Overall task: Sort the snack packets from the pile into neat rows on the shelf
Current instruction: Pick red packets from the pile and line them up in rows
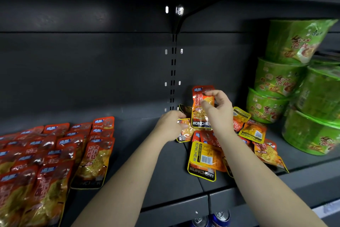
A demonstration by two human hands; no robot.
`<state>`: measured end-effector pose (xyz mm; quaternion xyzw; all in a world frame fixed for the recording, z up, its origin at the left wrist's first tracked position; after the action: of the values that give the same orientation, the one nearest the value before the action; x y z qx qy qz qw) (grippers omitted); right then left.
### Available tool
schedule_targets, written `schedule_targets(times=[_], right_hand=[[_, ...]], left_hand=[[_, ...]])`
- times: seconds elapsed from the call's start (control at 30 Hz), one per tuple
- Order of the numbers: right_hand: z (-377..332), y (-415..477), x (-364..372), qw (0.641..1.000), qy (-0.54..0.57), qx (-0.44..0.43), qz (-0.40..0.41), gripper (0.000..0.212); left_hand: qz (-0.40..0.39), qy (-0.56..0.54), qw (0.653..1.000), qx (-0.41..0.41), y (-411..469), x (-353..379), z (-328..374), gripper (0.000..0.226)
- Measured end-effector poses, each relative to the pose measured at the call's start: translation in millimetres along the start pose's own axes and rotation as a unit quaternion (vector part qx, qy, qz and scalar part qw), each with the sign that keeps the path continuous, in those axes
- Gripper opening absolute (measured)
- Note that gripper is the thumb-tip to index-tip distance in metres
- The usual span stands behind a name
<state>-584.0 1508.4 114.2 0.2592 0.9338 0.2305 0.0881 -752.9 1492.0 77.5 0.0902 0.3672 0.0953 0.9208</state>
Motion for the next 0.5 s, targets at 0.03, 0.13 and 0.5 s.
schedule_targets(times=[0.03, 0.13, 0.5], right_hand=[[0, -1, 1, 1.000, -0.003, 0.000, -0.005, 0.020], [-8, -1, 4, 1.000, -0.013, -0.015, -0.019, 0.021], [-31, -17, 31, 0.994, -0.028, -0.008, -0.109, 0.019]], left_hand=[[-0.003, 0.010, 1.000, -0.003, -2, -5, -1, 0.036], [0.011, 0.036, 0.999, 0.003, -5, -25, 1, 0.025], [0.134, 0.075, 0.988, 0.007, -14, -121, -20, 0.016]])
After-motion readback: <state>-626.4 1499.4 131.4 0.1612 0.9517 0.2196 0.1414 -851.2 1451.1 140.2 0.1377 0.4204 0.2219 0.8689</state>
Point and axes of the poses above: each hand's wrist, its own y-axis towards the middle knuckle, its own x-axis out of the palm, z = x × y, the point moved 9 cm from there along y, towards the middle knuckle, and after that the axes turned 13 degrees about z, right-handed, at the moved point
